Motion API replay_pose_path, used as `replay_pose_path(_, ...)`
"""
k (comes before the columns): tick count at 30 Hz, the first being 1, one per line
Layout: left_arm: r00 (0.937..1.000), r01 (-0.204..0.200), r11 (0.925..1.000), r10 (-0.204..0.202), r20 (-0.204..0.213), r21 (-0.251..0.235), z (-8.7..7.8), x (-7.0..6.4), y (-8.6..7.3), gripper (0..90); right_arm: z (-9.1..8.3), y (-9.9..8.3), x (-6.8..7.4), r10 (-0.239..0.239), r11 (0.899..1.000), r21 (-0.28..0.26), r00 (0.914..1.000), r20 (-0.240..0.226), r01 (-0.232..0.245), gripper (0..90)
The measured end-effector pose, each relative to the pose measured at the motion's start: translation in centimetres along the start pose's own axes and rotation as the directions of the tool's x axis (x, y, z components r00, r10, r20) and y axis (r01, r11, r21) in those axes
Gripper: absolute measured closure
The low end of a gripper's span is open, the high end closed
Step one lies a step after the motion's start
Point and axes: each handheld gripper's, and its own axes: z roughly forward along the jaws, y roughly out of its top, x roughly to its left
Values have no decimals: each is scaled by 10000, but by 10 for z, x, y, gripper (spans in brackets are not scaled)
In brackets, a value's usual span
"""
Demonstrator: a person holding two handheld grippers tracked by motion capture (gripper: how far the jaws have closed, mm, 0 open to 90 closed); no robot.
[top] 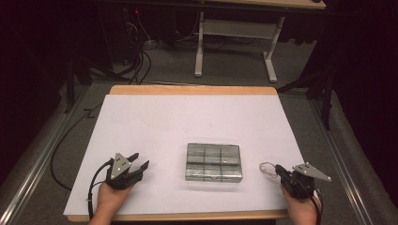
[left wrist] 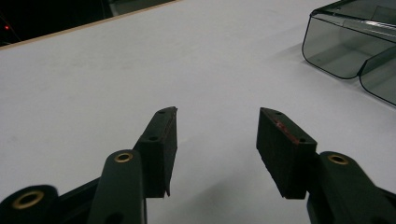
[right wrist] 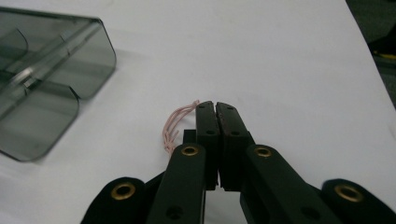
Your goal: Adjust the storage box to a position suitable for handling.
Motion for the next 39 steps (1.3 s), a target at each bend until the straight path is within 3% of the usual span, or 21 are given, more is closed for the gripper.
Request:
replay_pose_path(3, 10000, -6, 10000, 6, -8, 14, 0, 0, 0, 488, -1, -11, -4, 212, 9995, 226, 9996, 168, -216, 882)
replay_pose_path(6, 10000, 14, 10000, -14, -16, 2, 0, 0, 0, 488, 0, -16, -6, 190, 9989, 419, 9991, 384, -206, 789)
replay_pose_path(12, 10000, 33, 10000, -33, 7, 21, 0, 1, 0, 490, -8, -11, -3, 3, 9999, -120, 9972, 752, 6, 723)
replay_pose_path(15, 10000, 1, 10000, -1, -25, 71, 1, 0, 0, 499, -12, -4, 4, -141, 9989, -430, 9979, 625, 168, 748)
replay_pose_path(18, 10000, 94, 9995, -94, 25, 286, 2, 0, 2, 524, -10, 1, 17, -498, 9974, -517, 9985, 213, 509, 785)
replay_pose_path(20, 9950, 771, 9961, -797, 606, 431, 3, -1, 7, 563, -7, 3, 27, -717, 9963, -479, 9974, -87, 712, 800)
replay_pose_path(23, 9944, 400, 9974, -456, 953, 599, 5, -20, 16, 630, -1, 5, 41, -973, 9940, -545, 9939, -510, 945, 824)
replay_pose_path(26, 9872, -54, 9959, -90, 1593, 898, 13, -45, 25, 719, 7, 7, 52, -1147, 9925, -520, 9899, -837, 1106, 863)
replay_pose_path(30, 9742, -34, 9920, -251, 2241, 1259, 27, -71, 33, 861, 18, 7, 64, -1505, 9885, -335, 9821, -1135, 1477, 900)
replay_pose_path(33, 9695, -310, 9864, -96, 2451, 1615, 38, -85, 33, 900, 23, 5, 69, -1633, 9866, -170, 9768, -1387, 1625, 900)
replay_pose_path(37, 9625, -603, 9833, 117, 2709, 1719, 44, -102, 31, 900, 25, -1, 70, -1402, 9901, -223, 9768, -1619, 1384, 900)
replay_pose_path(39, 9650, -661, 9838, 205, 2615, 1668, 43, -105, 31, 900, 27, -2, 70, -1448, 9895, -197, 9751, -1678, 1435, 900)
